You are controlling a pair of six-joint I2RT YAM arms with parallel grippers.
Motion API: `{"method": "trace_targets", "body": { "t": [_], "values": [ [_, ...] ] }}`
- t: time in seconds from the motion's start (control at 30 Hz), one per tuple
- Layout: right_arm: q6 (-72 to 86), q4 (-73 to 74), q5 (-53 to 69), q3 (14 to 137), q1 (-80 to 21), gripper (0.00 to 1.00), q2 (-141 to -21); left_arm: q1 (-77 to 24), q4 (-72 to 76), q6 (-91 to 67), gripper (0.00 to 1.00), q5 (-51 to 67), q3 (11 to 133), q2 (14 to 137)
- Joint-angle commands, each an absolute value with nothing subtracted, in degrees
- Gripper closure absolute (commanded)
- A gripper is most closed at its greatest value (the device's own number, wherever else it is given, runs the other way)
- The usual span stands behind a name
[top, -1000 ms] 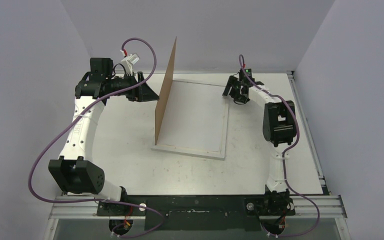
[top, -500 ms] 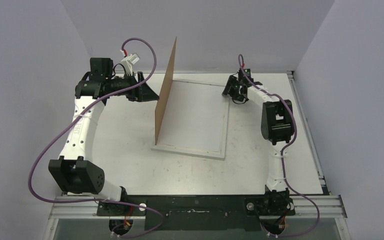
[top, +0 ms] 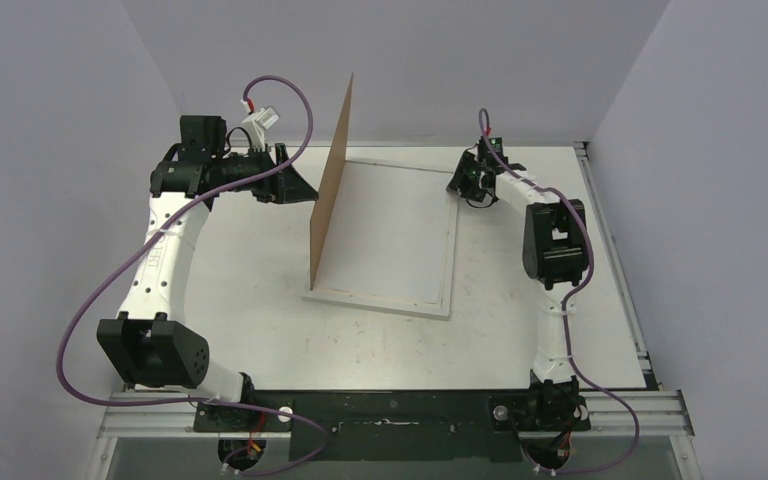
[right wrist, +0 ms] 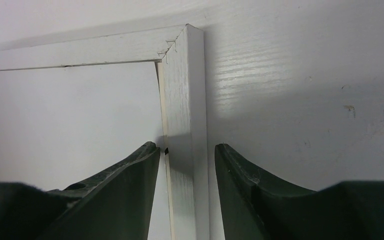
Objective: Put the photo into the frame
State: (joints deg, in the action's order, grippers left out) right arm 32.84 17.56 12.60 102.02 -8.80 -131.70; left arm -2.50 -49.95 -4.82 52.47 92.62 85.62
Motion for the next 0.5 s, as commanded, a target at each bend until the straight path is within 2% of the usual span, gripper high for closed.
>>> {"method": "trace_targets", "body": {
  "t": [0.0,0.17,0.47],
  "values": [
    [33.79,15.05,13.17,102.58,-8.09,0.55,-131.13,-1.76,-51.08,-2.20,0.45,49.74,93.04,85.87],
    [33.85,14.94,13.40,102.51,-7.99,0.66,-131.05,-1.76,-51.06,-2.12,0.45,49.75,92.68,85.89],
    [34.19,15.02,14.13,102.53,-7.62,0.78,-131.05,-1.76,-50.94,-2.02,0.45,49.66,92.75,85.78]
  ]
}}
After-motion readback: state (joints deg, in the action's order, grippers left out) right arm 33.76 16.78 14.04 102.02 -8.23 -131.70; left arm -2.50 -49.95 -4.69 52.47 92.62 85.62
